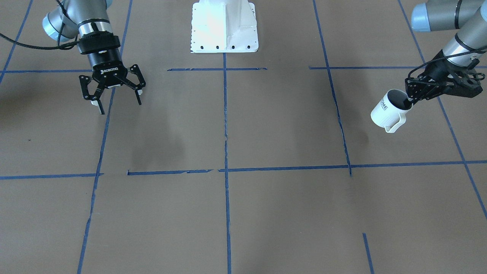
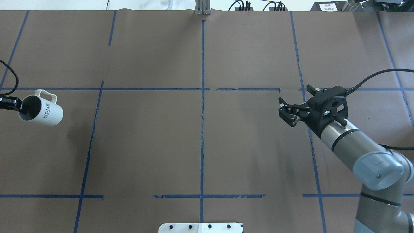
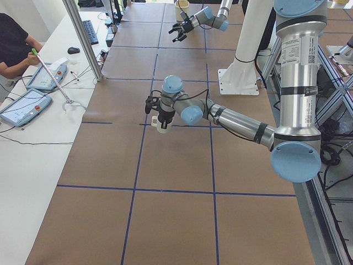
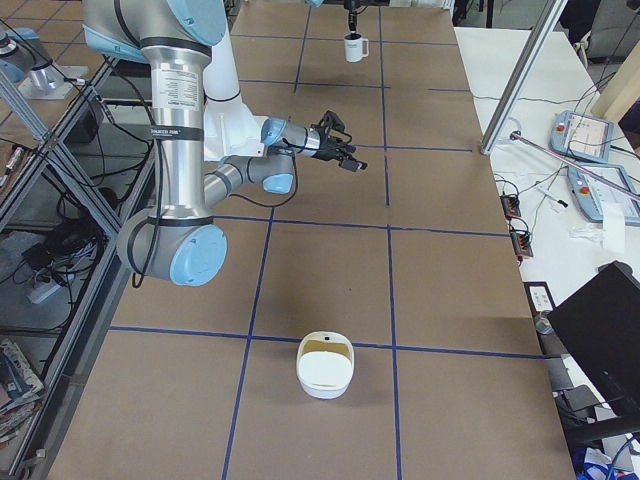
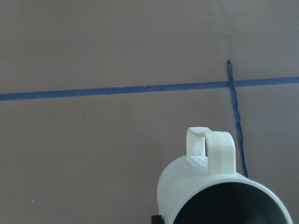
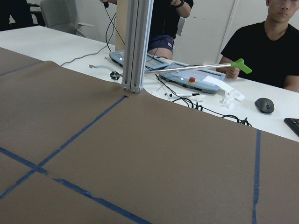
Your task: Left arm hands cup to right arm to dump lemon
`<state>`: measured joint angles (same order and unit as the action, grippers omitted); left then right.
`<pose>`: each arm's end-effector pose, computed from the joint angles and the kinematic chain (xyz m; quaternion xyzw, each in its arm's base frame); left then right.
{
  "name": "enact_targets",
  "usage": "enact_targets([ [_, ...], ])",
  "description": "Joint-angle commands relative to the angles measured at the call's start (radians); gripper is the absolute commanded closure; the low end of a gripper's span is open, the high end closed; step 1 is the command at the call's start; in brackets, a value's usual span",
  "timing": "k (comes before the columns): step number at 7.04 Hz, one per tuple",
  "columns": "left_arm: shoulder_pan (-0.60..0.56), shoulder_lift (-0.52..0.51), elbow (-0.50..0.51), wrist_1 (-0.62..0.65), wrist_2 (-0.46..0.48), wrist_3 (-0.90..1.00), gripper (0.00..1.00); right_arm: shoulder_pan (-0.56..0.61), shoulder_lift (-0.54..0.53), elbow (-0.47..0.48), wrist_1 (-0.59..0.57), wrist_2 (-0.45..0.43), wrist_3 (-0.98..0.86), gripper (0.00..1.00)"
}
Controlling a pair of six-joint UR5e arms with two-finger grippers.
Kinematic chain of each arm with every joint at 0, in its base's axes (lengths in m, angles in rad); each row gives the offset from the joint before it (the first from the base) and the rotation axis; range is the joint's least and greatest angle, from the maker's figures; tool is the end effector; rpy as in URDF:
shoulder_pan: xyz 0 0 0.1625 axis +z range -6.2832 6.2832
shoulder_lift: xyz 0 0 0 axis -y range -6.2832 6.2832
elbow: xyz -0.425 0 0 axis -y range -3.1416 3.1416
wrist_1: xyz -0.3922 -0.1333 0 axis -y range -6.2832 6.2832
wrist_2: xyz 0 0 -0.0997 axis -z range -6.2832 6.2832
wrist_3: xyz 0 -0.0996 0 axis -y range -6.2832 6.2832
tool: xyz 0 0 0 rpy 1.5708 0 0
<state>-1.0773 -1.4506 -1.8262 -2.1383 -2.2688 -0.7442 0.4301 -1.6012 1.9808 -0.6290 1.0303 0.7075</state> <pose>0.1583 -0.4406 0.5254 0.0772 0.4491 0.0065 0.8901 -0.3400 -0.3590 0.3664 0.5246 -0.3450 -0.0035 0.7783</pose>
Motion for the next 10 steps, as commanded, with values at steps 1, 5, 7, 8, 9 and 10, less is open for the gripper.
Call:
enact_targets([
  [1,-0.016,0.027,0.086,-0.039,-0.037,0.012,0.98,0.184,-0.077,0.044,-0.009,0.293,0.0,0.0],
  [5,-0.019,0.072,0.093,-0.038,-0.044,0.005,0.0,0.492,-0.112,0.058,-0.123,0.72,-0.003,0.0],
  [7,-0.178,0.105,0.015,-0.038,-0.113,0.014,0.0,0.779,-0.094,0.053,-0.294,1.077,-0.061,0.0],
  [8,-0.225,0.105,-0.01,-0.031,-0.138,0.076,0.0,0.861,-0.111,0.05,-0.351,1.146,-0.195,0.0],
  [9,-0.268,0.104,-0.015,0.019,-0.164,0.206,0.0,0.957,-0.111,0.049,-0.488,1.233,-0.349,0.0],
  [10,-0.318,0.105,-0.057,0.128,-0.169,0.303,0.0,1.042,-0.121,0.05,-0.653,1.299,-0.52,0.0],
])
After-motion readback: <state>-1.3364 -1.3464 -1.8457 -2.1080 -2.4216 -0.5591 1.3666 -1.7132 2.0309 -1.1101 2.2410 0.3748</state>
